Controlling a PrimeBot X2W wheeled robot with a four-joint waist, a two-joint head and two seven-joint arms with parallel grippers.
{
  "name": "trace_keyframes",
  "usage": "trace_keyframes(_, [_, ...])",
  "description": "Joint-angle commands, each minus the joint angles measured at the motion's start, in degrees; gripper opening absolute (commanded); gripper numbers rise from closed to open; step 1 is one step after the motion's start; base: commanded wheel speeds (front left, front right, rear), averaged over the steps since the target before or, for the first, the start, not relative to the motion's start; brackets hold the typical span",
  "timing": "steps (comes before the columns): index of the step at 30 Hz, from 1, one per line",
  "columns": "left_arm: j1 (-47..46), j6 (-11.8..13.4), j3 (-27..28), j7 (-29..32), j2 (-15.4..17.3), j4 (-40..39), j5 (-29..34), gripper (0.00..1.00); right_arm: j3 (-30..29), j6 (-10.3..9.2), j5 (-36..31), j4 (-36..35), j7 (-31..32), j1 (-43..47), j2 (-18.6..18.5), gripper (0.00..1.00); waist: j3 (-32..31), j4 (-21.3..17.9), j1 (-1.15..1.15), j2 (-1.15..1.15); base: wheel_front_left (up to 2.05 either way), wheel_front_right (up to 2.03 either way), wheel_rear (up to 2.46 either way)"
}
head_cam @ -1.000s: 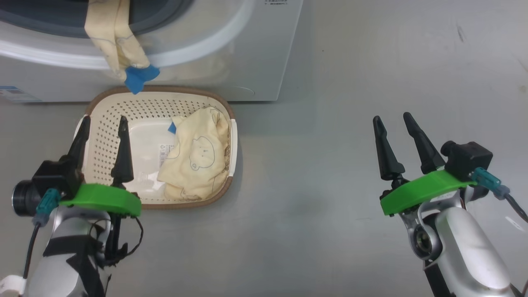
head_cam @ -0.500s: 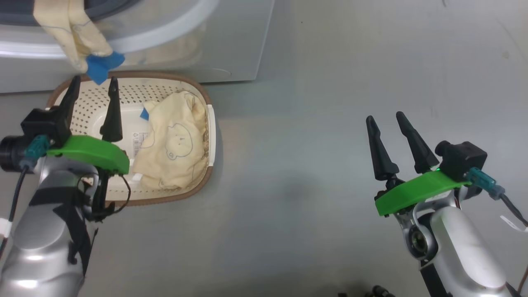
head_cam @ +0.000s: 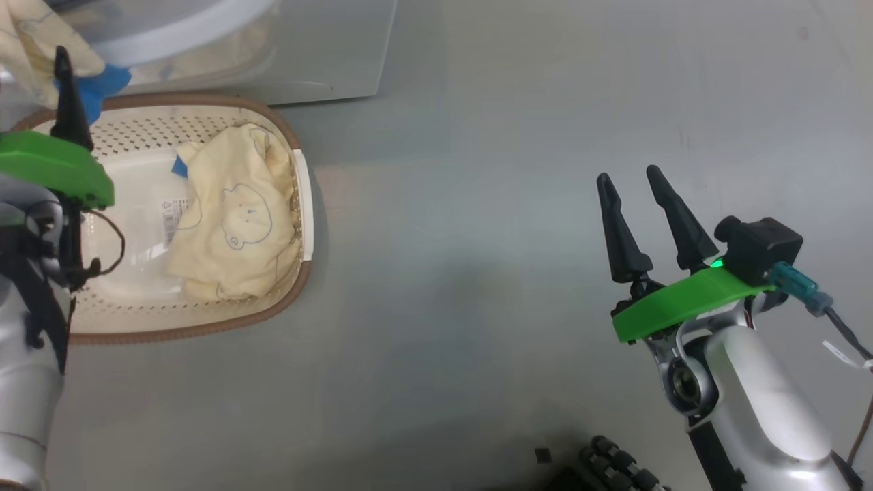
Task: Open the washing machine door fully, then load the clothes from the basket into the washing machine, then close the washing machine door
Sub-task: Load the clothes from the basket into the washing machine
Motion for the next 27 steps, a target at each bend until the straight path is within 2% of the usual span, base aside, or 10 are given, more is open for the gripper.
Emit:
trace_keyframes(1, [-1.79, 0.26, 1.65, -0.33, 2.91, 0.18, 0.36, 1.0, 1.17, 0.02, 0.49, -1.34, -0.71, -0.13, -0.03, 1.0, 0.69, -0.56, -0.01, 0.0, 0.0, 0.0, 0.0])
trace_keyframes(10, [-8.4, 0.16, 2.27, -0.33, 2.93, 7.98, -0.06, 1.0, 1.7, 0.02, 1.32, -2.11, -0.75, -1.04, -0.03, 1.0, 2.79, -1.74, -0.01, 0.0, 0.0, 0.0, 0.0])
trace_keyframes(18, [-10.98, -0.22, 2.87, -0.33, 2.23, 9.55, -0.44, 1.0, 1.89, 0.02, 1.54, -2.36, -0.76, -1.19, -0.03, 1.0, 3.52, -2.2, -0.01, 0.0, 0.0, 0.0, 0.0])
trace_keyframes(19, [-11.12, -0.3, 2.9, -0.33, 2.17, 9.55, -0.45, 0.46, 1.86, 0.02, 1.54, -2.36, -0.76, -1.19, -0.03, 1.0, 3.55, -2.22, -0.01, 0.0, 0.0, 0.0, 0.0])
trace_keyframes(20, [-11.23, -0.38, 2.97, -0.33, 2.14, 9.49, -0.47, 0.1, 1.85, 0.02, 1.55, -2.36, -0.76, -1.2, -0.03, 1.0, 3.55, -2.23, -0.01, 0.0, 0.0, 0.0, 0.0])
trace_keyframes(21, [-11.27, -0.46, 3.04, -0.33, 2.11, 9.44, -0.49, 0.0, 1.85, 0.02, 1.56, -2.36, -0.76, -1.21, -0.03, 1.0, 3.53, -2.22, -0.01, 0.0, 0.0, 0.0, 0.0])
trace_keyframes(27, [-10.29, -0.94, 3.06, -0.33, 1.91, 8.82, -0.44, 0.0, 1.48, 0.02, 1.38, -2.28, -0.76, -1.15, -0.03, 1.0, 3.02, -1.56, -0.01, 0.0, 0.0, 0.0, 0.0])
